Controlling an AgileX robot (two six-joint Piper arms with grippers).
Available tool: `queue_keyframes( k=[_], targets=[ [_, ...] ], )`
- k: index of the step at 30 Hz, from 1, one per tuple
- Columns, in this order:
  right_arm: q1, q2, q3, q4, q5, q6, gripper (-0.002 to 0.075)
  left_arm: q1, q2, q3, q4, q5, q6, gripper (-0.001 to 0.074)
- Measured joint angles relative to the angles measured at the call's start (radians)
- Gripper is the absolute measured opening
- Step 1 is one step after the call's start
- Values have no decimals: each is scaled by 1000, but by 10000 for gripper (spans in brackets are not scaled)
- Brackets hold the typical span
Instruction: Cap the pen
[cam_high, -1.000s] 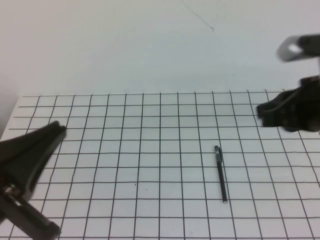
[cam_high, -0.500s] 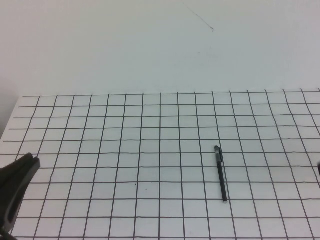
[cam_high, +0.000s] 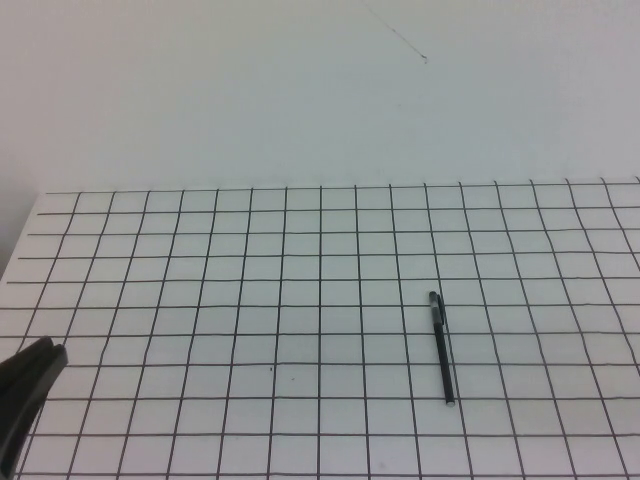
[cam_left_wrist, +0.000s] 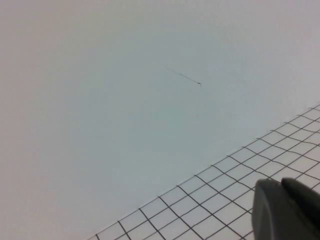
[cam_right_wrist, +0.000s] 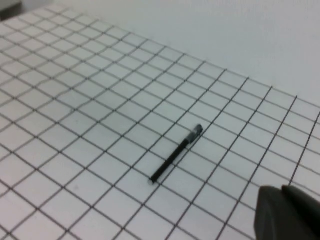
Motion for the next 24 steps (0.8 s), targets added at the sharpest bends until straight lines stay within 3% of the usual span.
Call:
queue_keyframes(
  k=[5, 24],
  targets=[
    [0, -69, 0, -80, 87, 52, 2, 0, -27, 0, -60, -47, 127, 0],
    [0, -94, 0, -88, 226, 89, 1, 0, -38, 4, -63, -49, 132, 0]
  ],
)
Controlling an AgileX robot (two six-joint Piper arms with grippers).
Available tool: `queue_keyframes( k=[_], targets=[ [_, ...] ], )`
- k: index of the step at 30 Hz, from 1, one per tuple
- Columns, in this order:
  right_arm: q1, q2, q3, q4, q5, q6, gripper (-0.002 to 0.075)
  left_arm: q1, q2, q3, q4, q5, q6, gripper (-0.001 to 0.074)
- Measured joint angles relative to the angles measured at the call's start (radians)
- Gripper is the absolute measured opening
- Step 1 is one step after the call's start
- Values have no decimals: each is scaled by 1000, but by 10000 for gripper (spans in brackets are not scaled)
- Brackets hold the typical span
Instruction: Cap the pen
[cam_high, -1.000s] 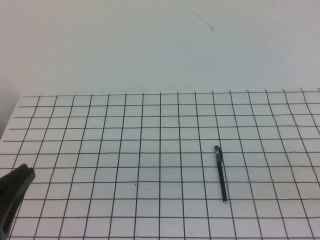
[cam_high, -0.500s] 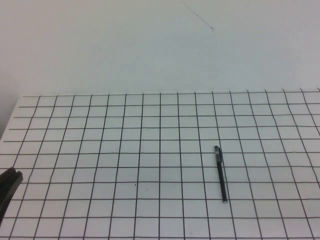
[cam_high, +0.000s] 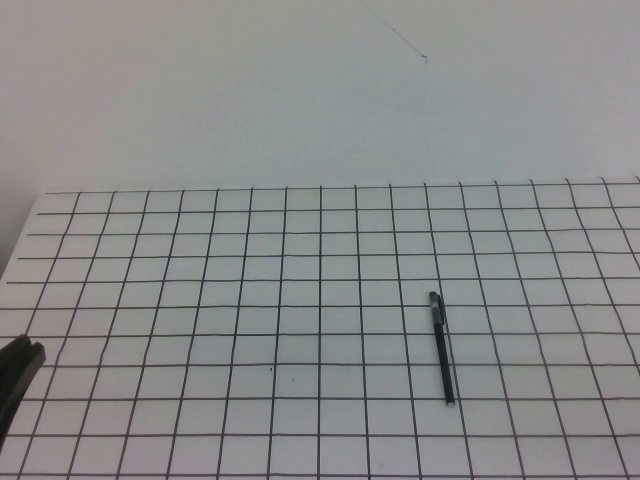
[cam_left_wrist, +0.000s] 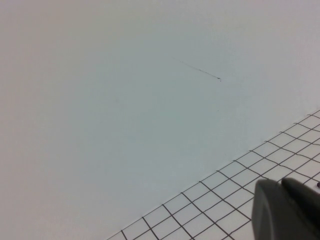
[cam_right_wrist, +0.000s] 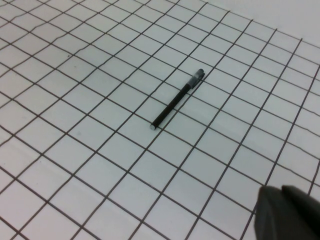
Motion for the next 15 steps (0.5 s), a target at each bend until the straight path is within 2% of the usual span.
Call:
queue_keyframes(
  k=[15],
  targets=[
    [0, 0, 0, 6, 0, 4, 1, 0, 0, 0, 0, 0, -6, 0]
  ],
)
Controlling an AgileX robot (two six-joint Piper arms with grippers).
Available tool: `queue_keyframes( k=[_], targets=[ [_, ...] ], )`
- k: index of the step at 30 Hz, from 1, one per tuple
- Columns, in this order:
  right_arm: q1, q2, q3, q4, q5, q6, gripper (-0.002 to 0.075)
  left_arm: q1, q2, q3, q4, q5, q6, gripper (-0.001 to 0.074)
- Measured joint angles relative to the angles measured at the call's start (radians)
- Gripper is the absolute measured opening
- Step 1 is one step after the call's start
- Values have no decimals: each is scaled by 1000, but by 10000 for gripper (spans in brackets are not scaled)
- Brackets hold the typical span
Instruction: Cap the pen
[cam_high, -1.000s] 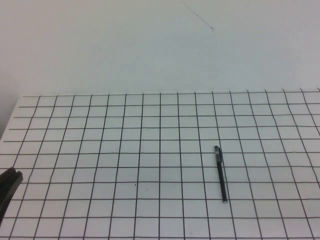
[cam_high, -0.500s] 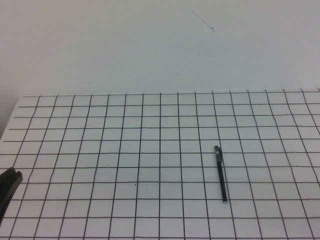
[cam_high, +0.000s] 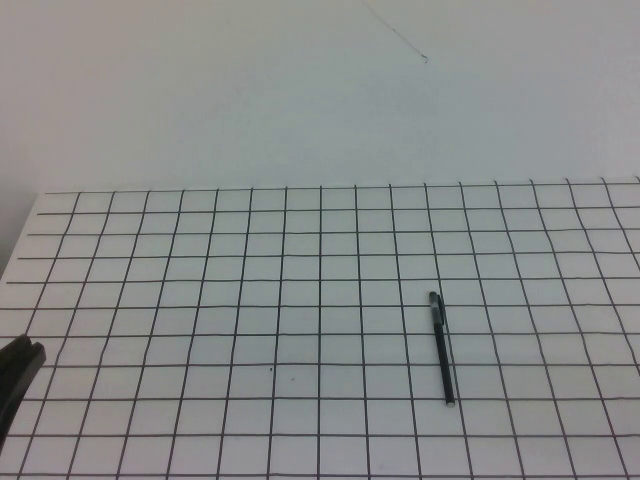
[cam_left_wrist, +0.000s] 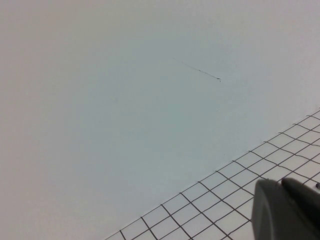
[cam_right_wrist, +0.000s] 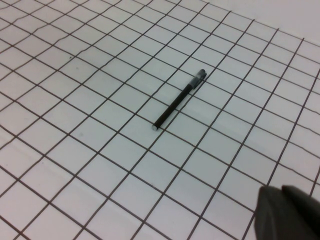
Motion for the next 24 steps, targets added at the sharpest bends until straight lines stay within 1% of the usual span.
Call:
queue_keyframes(
  k=[4, 6, 10, 13, 17, 21, 24],
  targets=[
    [-11, -2, 0, 0, 0, 0, 1, 0, 0, 0, 0, 0, 0, 0],
    [-54, -11, 0, 6, 0, -2, 1, 0, 0, 0, 0, 0, -5, 0],
    [-182, -45, 6, -52, -26, -77, 1, 0, 0, 0, 0, 0, -6, 0],
    [-278, -90, 72, -56, -131, -128, 1, 0, 0, 0, 0, 4, -6, 0],
    [-380, -189, 214, -54, -286, -134, 1, 0, 0, 0, 0, 4, -6, 0],
    [-434, -292, 327, 0, -338, -128, 1, 0, 0, 0, 0, 4, -6, 0],
    [-461, -290, 395, 37, -357, -128, 1, 0, 0, 0, 0, 6, -6, 0]
  ],
)
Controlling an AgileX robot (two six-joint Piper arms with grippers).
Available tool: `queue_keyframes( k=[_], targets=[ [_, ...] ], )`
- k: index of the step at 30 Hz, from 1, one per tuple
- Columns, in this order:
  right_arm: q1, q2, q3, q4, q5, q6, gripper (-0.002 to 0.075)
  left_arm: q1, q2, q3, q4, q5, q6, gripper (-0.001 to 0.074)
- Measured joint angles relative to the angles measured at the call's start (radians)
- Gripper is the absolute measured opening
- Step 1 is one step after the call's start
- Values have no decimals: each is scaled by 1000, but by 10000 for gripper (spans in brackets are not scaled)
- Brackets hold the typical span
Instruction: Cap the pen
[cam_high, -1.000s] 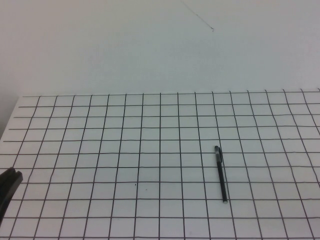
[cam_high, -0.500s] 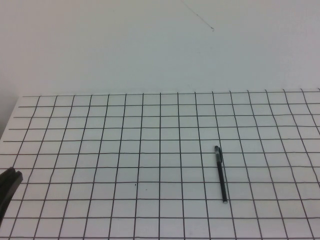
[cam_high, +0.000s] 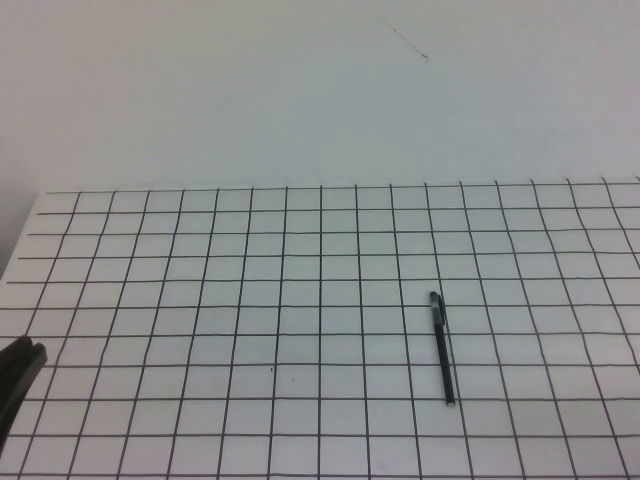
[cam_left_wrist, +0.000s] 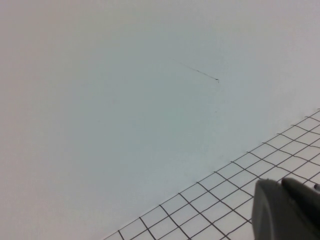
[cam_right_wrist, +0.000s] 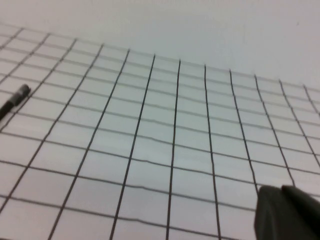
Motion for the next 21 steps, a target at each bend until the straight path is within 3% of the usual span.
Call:
queue_keyframes(
  k=[21],
  targets=[
    [-2, 0, 5, 49, 14, 2, 1, 0, 0, 0, 0, -2, 0, 0]
  ],
)
